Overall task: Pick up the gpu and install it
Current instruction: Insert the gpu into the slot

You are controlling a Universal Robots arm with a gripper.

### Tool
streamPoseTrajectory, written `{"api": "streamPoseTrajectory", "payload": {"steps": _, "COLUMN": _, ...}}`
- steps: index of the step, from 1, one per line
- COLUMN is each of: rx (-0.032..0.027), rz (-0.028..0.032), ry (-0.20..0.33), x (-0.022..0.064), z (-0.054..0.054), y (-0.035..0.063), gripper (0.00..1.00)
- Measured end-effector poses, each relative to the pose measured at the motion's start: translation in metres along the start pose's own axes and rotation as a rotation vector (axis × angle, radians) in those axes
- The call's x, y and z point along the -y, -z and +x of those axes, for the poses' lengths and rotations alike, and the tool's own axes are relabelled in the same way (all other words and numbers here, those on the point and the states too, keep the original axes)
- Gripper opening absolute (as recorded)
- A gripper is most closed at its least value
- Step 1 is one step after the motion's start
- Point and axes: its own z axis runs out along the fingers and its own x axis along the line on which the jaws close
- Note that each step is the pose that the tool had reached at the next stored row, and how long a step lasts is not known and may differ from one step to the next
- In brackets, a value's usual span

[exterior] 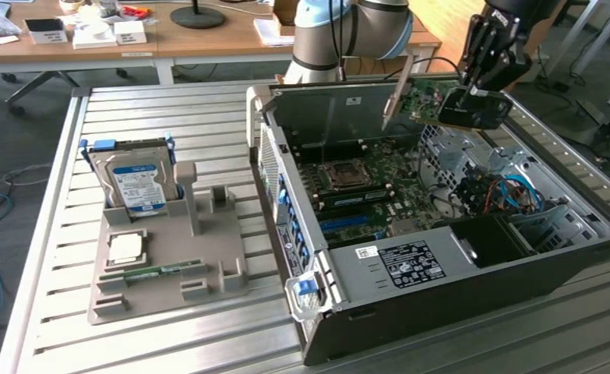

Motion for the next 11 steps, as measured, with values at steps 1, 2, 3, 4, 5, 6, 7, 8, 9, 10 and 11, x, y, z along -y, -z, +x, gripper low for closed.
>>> {"api": "streamPoseTrajectory", "payload": {"steps": 1, "rx": -0.0002, "rz": 0.0, "ry": 0.014, "x": 0.0, "z": 0.0, "y": -0.0001, "gripper": 0.27}}
{"api": "streamPoseTrajectory", "payload": {"steps": 2, "rx": -0.0005, "rz": -0.0001, "ry": 0.03, "x": 0.0, "z": 0.0, "y": -0.0001, "gripper": 0.27}}
{"api": "streamPoseTrajectory", "payload": {"steps": 3, "rx": -0.0008, "rz": -0.0001, "ry": 0.045, "x": 0.0, "z": 0.0, "y": -0.0002, "gripper": 0.27}}
{"api": "streamPoseTrajectory", "payload": {"steps": 4, "rx": -0.001, "rz": -0.0002, "ry": 0.061, "x": 0.0, "z": 0.0, "y": -0.0003, "gripper": 0.27}}
{"api": "streamPoseTrajectory", "payload": {"steps": 5, "rx": -0.0013, "rz": -0.0003, "ry": 0.078, "x": 0.0, "z": 0.0, "y": -0.0004, "gripper": 0.27}}
{"api": "streamPoseTrajectory", "payload": {"steps": 6, "rx": -0.0016, "rz": -0.0003, "ry": 0.095, "x": 0.0, "z": 0.0, "y": -0.0005, "gripper": 0.27}}
{"api": "streamPoseTrajectory", "payload": {"steps": 7, "rx": -0.0019, "rz": -0.0004, "ry": 0.113, "x": 0.0, "z": 0.0, "y": -0.0006, "gripper": 0.27}}
{"api": "streamPoseTrajectory", "payload": {"steps": 8, "rx": -0.0023, "rz": -0.0005, "ry": 0.132, "x": 0.0, "z": 0.0, "y": -0.0007, "gripper": 0.27}}
{"api": "streamPoseTrajectory", "payload": {"steps": 9, "rx": -0.0025, "rz": -0.0005, "ry": 0.15, "x": 0.0, "z": 0.0, "y": -0.0008, "gripper": 0.27}}
{"api": "streamPoseTrajectory", "payload": {"steps": 10, "rx": -0.0029, "rz": -0.0006, "ry": 0.168, "x": 0.0, "z": 0.0, "y": -0.0009, "gripper": 0.27}}
{"api": "streamPoseTrajectory", "payload": {"steps": 11, "rx": -0.0032, "rz": -0.0007, "ry": 0.186, "x": 0.0, "z": 0.0, "y": -0.001, "gripper": 0.27}}
